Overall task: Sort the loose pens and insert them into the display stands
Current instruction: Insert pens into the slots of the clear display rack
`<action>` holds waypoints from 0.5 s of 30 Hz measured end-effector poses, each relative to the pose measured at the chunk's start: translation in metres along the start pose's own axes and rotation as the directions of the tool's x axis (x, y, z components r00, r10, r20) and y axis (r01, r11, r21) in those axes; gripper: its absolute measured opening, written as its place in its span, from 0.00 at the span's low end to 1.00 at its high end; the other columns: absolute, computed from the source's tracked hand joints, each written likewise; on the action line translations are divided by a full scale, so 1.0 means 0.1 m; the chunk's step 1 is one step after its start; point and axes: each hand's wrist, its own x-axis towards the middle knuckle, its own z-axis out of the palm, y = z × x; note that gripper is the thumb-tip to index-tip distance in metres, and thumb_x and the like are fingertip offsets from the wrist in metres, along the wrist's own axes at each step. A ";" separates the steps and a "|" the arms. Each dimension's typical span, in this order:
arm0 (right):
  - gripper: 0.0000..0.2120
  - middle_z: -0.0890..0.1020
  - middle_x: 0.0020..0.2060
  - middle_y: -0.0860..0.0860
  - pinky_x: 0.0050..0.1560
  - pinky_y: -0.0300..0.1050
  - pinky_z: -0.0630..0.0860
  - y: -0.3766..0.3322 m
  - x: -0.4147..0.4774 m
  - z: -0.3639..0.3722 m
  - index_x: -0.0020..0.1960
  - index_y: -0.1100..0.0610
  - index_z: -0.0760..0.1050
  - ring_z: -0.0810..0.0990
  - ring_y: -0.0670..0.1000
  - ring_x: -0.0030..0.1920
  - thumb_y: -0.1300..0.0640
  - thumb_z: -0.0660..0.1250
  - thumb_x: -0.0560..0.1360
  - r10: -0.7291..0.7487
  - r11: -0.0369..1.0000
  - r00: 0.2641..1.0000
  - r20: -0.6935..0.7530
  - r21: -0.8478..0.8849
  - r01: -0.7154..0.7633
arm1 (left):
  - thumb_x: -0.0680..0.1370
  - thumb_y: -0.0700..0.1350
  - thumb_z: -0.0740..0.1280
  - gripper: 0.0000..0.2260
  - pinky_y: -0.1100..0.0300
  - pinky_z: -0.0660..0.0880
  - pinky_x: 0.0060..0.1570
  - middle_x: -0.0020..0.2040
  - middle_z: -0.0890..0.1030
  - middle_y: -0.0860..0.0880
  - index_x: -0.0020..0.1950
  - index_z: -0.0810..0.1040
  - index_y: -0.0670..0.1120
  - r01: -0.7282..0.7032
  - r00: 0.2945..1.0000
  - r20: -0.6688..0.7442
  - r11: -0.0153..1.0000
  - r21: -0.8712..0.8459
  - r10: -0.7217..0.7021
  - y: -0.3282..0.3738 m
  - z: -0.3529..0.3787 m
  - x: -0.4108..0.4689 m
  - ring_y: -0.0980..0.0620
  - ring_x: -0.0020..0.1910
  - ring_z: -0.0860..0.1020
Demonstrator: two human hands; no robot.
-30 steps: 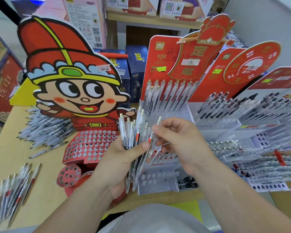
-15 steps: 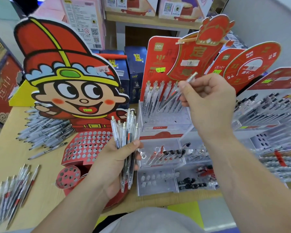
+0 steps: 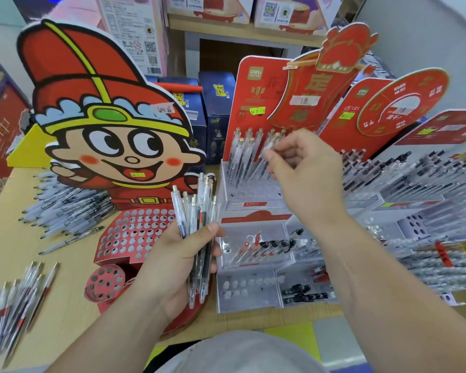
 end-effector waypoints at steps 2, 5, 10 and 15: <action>0.05 0.81 0.36 0.45 0.41 0.43 0.80 0.00 -0.03 0.05 0.44 0.53 0.78 0.81 0.43 0.37 0.58 0.73 0.76 0.002 1.000 1.000 -0.001 -0.028 -0.002 | 0.78 0.43 0.70 0.16 0.60 0.75 0.28 0.37 0.80 0.46 0.61 0.76 0.35 -0.001 1.000 0.001 1.000 -0.002 0.001 0.01 -0.01 0.00 0.51 0.32 0.76; 0.05 0.80 0.35 0.43 0.40 0.39 0.79 -0.02 -0.03 0.09 0.43 0.55 0.77 0.79 0.42 0.35 0.59 0.73 0.76 0.018 1.000 1.000 -0.022 -0.023 -0.018 | 0.78 0.44 0.70 0.17 0.59 0.74 0.28 0.36 0.80 0.46 0.63 0.76 0.35 -0.003 1.000 0.009 1.000 -0.011 0.003 0.01 -0.01 -0.01 0.52 0.31 0.76; 0.07 0.79 0.34 0.43 0.39 0.38 0.77 -0.07 0.00 0.14 0.40 0.56 0.77 0.78 0.44 0.36 0.60 0.73 0.75 -0.010 0.998 0.999 -0.037 -0.065 0.007 | 0.79 0.49 0.68 0.22 0.60 0.74 0.26 0.37 0.81 0.45 0.65 0.75 0.34 0.030 1.000 0.002 0.998 -0.049 -0.030 0.03 -0.01 -0.01 0.51 0.30 0.76; 0.07 0.79 0.34 0.42 0.39 0.40 0.77 -0.09 0.04 0.14 0.39 0.54 0.78 0.78 0.45 0.35 0.59 0.73 0.74 0.004 0.993 1.000 -0.004 -0.120 -0.004 | 0.77 0.49 0.68 0.24 0.58 0.75 0.27 0.42 0.83 0.42 0.67 0.75 0.35 0.055 0.998 0.033 0.992 -0.111 -0.051 0.04 -0.04 -0.01 0.49 0.32 0.77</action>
